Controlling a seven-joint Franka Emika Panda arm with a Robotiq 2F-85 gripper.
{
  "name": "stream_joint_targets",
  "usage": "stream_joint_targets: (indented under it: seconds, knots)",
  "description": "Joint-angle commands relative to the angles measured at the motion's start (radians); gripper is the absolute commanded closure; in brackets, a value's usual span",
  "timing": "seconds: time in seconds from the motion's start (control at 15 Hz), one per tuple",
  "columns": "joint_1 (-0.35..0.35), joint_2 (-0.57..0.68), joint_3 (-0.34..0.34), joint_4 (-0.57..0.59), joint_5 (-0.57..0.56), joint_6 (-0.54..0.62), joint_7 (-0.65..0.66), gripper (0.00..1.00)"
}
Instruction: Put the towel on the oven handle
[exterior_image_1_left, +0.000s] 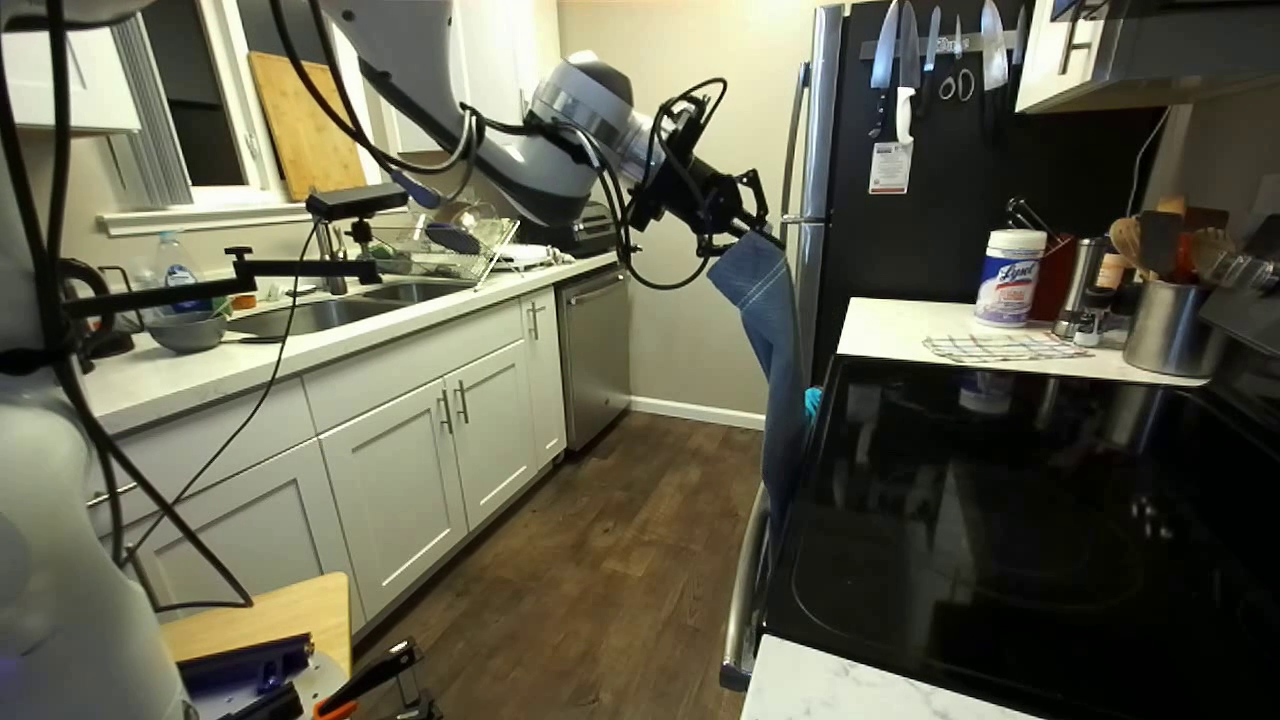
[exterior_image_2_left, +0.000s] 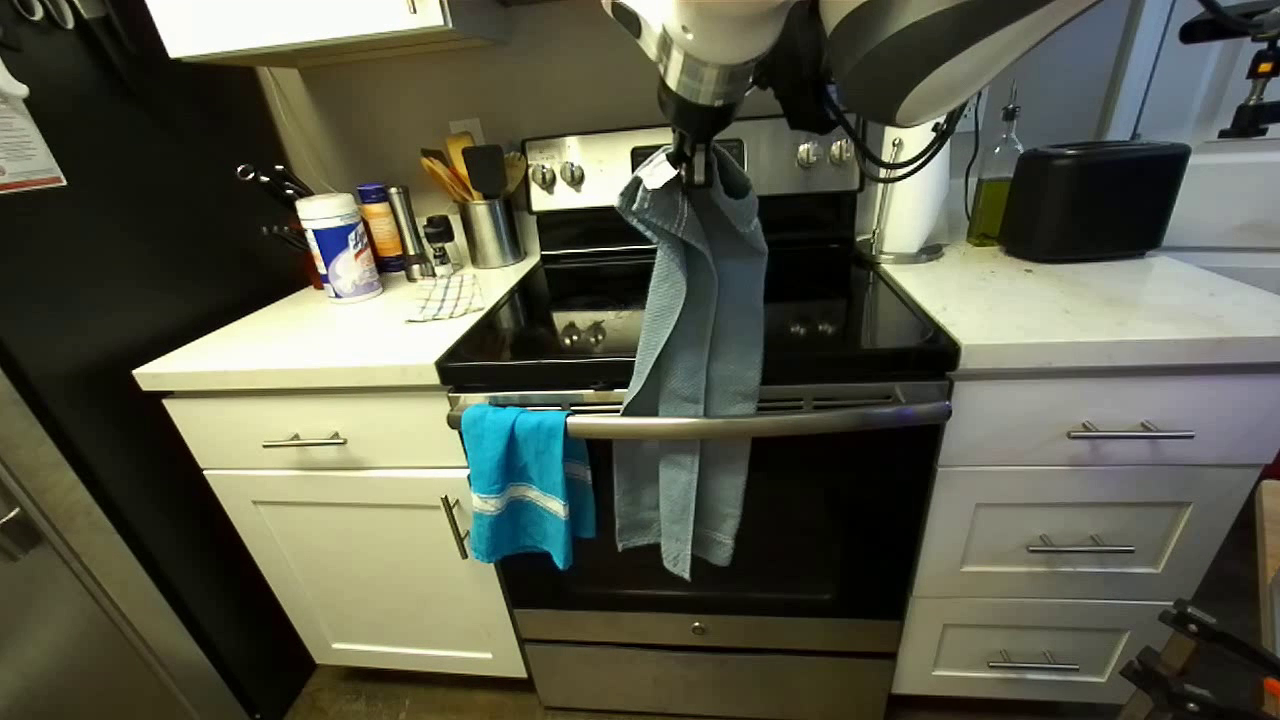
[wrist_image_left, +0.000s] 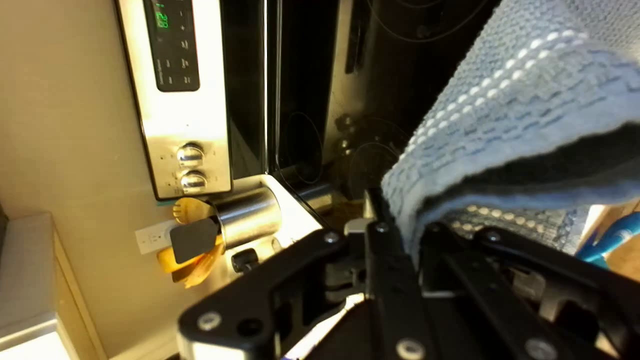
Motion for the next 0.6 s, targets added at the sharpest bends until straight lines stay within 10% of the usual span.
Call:
stream_joint_targets:
  seconds: [0.0,0.53]
  knots:
    - [0.021,-0.008,0.031,-0.061,0.035,0.045,-0.088,0.99]
    - [0.069,0.036,0.076,-0.127,0.033,0.052,-0.227,0.99]
